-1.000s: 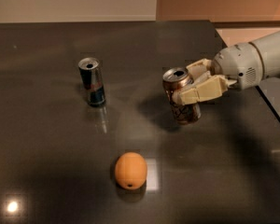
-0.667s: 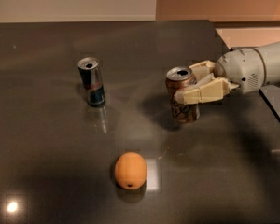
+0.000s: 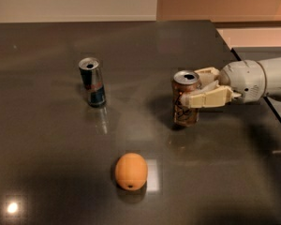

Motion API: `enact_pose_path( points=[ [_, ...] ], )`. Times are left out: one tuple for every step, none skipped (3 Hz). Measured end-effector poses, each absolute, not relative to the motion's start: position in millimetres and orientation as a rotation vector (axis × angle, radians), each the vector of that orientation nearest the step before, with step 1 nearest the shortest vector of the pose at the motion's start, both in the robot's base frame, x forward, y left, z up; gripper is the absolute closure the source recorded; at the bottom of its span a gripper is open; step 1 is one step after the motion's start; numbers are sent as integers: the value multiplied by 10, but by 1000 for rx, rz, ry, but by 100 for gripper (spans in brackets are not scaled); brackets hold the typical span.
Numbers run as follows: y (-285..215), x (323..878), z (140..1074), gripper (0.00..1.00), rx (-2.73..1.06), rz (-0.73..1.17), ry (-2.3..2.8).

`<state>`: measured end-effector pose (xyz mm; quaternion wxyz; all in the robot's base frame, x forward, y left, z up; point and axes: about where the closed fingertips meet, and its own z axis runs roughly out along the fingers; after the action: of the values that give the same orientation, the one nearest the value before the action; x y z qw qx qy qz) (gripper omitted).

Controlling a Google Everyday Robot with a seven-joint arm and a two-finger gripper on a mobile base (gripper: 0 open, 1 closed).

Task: Place orange can upright

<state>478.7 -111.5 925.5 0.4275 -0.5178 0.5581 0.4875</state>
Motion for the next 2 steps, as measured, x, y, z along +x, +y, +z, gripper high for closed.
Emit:
enact_pose_path(
  points=[
    [-1215,4819,9175,99,-1260,1213,1324],
    [-1274,4836,9135,78,-1246,1188,1301]
  ],
)
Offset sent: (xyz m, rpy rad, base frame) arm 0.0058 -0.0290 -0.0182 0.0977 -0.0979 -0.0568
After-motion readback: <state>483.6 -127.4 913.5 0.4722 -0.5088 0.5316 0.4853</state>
